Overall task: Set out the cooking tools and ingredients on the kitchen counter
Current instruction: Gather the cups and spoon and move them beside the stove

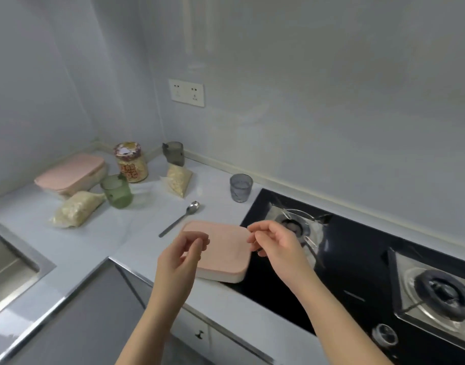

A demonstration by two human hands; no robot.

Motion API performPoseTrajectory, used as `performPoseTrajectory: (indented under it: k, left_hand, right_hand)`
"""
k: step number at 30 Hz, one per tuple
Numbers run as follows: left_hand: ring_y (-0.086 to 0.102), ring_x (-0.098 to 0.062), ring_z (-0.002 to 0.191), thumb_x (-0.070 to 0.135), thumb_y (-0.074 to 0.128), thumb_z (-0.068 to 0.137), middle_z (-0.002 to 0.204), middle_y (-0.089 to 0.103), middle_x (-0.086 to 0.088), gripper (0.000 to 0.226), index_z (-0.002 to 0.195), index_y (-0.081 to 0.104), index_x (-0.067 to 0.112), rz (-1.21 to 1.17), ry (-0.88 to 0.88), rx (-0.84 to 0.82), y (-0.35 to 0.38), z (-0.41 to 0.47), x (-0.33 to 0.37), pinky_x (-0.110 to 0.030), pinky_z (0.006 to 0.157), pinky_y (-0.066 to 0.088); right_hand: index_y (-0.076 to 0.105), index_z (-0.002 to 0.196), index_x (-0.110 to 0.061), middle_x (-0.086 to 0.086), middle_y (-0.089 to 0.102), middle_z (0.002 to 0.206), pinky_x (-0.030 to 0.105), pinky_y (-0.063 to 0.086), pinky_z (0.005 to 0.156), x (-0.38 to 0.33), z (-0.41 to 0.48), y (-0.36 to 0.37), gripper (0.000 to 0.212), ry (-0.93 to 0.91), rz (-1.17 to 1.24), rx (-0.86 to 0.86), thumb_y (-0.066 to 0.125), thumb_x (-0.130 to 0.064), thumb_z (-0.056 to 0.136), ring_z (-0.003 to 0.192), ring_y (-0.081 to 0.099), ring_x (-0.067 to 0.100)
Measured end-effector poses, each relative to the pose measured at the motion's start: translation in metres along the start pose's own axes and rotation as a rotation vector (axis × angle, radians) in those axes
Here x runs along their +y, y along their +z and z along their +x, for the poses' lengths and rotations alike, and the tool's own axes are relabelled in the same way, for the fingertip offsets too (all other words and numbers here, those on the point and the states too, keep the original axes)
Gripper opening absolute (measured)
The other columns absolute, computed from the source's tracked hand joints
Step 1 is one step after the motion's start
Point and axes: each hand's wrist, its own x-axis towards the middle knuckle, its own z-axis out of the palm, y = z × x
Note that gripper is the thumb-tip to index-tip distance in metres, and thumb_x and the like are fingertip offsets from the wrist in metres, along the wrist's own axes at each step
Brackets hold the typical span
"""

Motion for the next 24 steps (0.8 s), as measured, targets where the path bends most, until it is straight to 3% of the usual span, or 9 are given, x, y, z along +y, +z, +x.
performPoseTrajectory:
  k: [7, 19, 24]
  left_hand:
    - [0.066, -0.013, 0.088, 0.004, 0.05, 0.094, 0.087, 0.072, 0.006, 0.026, 0.087, 0.069, 0.02, -0.035, -0.077, 0.044, -0.091, 0.047, -0.035, -0.047, 0.081, 0.054]
    - [0.066, -0.01, 0.089, 0.006, 0.052, 0.094, 0.088, 0.072, 0.008, 0.024, 0.089, 0.069, 0.022, 0.051, -0.142, 0.146, -0.172, 0.161, -0.084, -0.043, 0.083, 0.053]
    - [0.062, 0.001, 0.086, 0.01, 0.056, 0.092, 0.089, 0.07, 0.012, 0.019, 0.09, 0.068, 0.024, 0.122, -0.171, 0.242, -0.197, 0.203, -0.104, -0.029, 0.077, 0.052]
  right_hand:
    - [0.067, 0.095, -0.013, 0.0, 0.07, 0.08, 0.017, 0.047, 0.063, -0.015, 0.038, 0.103, 0.021, 0.018, 0.006, -0.014, 0.05, -0.001, 0.093, 0.069, 0.063, 0.009]
    - [0.066, 0.097, -0.014, 0.004, 0.07, 0.088, 0.012, 0.044, 0.062, -0.003, 0.162, 0.197, 0.02, 0.105, -0.019, -0.138, 0.05, -0.003, 0.094, 0.072, 0.064, 0.01]
    - [0.066, 0.097, -0.017, -0.002, 0.071, 0.086, 0.012, 0.045, 0.064, 0.003, 0.212, 0.24, 0.021, 0.135, -0.099, -0.234, 0.05, -0.005, 0.093, 0.07, 0.064, 0.004]
